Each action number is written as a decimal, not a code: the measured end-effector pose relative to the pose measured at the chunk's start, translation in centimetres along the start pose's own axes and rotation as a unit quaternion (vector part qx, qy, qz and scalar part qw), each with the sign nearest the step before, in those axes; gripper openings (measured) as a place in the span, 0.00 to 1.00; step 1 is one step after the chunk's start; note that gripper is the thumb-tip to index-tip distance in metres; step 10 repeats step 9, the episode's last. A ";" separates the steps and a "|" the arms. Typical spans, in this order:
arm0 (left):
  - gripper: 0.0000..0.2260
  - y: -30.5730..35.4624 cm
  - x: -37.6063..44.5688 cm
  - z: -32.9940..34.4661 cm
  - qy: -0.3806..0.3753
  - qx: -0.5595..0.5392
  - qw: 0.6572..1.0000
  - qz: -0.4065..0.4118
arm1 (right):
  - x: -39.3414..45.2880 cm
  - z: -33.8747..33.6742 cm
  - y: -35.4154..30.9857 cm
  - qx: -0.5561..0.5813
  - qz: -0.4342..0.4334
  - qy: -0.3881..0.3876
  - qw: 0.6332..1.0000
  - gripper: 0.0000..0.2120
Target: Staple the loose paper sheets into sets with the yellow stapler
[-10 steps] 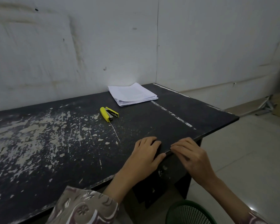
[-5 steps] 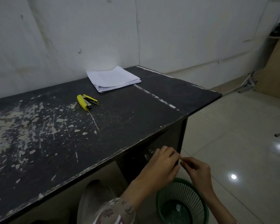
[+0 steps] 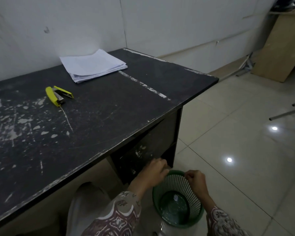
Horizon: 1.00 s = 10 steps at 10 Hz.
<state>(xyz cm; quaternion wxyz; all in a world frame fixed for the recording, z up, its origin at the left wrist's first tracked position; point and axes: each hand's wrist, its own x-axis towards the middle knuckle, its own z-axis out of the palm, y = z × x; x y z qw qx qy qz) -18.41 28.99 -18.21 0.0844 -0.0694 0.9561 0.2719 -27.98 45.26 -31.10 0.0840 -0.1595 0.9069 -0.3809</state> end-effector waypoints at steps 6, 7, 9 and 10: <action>0.14 1.0 0.2 -1.1 0.034 -0.042 0.998 0.039 | 0.0 -2.5 -6.1 0.212 0.059 0.150 0.964 0.06; 0.13 2.8 0.1 -3.1 0.050 -0.087 0.994 0.053 | 0.6 -5.1 -9.9 0.281 0.023 0.199 0.939 0.06; 0.13 6.4 -0.9 -8.5 0.110 -0.129 0.975 0.142 | 1.7 -10.6 -17.9 0.334 -0.101 0.278 0.895 0.07; 0.13 6.4 -0.9 -8.5 0.110 -0.129 0.975 0.142 | 1.7 -10.6 -17.9 0.334 -0.101 0.278 0.895 0.07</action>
